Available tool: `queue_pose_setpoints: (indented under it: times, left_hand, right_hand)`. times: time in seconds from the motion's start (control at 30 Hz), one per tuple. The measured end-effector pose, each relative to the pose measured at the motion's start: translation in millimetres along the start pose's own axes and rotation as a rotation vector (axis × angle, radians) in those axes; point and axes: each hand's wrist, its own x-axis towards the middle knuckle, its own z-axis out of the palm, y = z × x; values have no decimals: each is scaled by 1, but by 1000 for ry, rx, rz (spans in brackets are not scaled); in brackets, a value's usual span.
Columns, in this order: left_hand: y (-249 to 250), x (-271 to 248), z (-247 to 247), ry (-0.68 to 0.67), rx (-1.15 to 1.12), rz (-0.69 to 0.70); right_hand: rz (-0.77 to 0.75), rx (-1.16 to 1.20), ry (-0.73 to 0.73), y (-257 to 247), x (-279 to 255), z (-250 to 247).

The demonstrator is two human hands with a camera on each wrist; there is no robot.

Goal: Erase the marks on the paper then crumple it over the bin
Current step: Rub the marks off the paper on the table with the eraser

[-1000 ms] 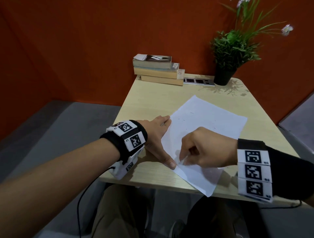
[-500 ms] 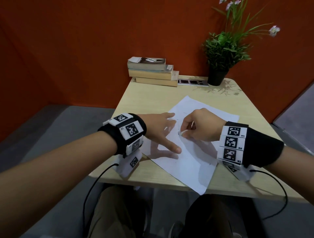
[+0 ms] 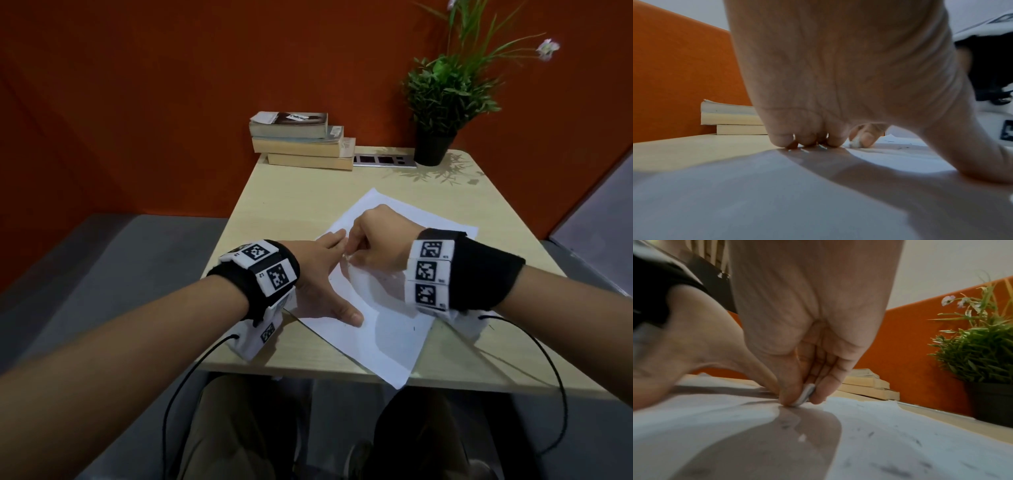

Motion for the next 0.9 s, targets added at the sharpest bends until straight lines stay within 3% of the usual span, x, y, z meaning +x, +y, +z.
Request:
queue_pose_setpoints:
  times: [0.27,0.37,0.6,0.9]
  left_hand:
    - [4,-3,-1,-31,55,-37]
    - [7,-5,-2,-35,63,-44]
    - [6,-5,2,21,46,-37]
    - [7,-3,1,-24,78,-57]
  right_hand:
    - [-127,58,-168,-15,-80,4]
    - [-106,59,-177,-15,-73,0]
    - [9,2,-33,-9,-17,-2]
    - [-138,21,-205,-23,-85,3]
